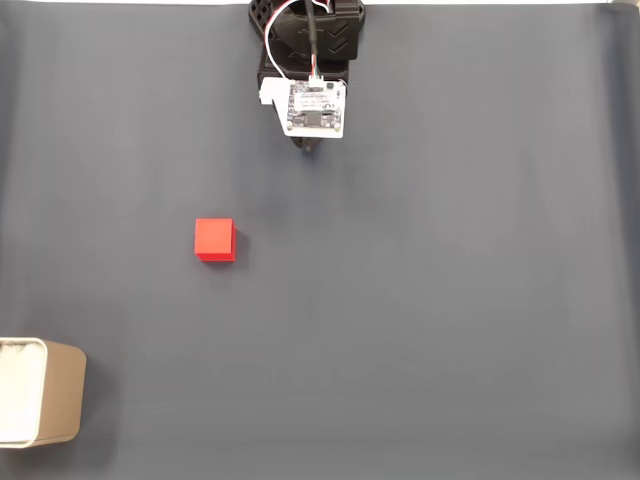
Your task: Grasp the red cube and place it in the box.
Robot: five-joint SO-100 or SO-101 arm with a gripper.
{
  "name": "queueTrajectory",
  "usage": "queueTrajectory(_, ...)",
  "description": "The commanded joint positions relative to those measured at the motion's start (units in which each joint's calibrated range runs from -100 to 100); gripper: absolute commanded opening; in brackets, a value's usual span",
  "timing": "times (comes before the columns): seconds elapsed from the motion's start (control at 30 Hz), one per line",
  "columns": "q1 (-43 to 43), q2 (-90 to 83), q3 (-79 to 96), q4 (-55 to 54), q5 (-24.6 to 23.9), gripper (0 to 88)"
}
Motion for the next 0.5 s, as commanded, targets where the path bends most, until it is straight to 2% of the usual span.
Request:
queueTrajectory(0.0, -0.45, -0.52, 0.54, -5.13, -0.10, 0.0)
queueTrajectory(0.23, -0.52, 0.17, -1.19, -13.82, -0.24, 0.0)
queueTrajectory(0.47, -0.59, 7.97, -10.68, -19.81, -0.44, 0.0)
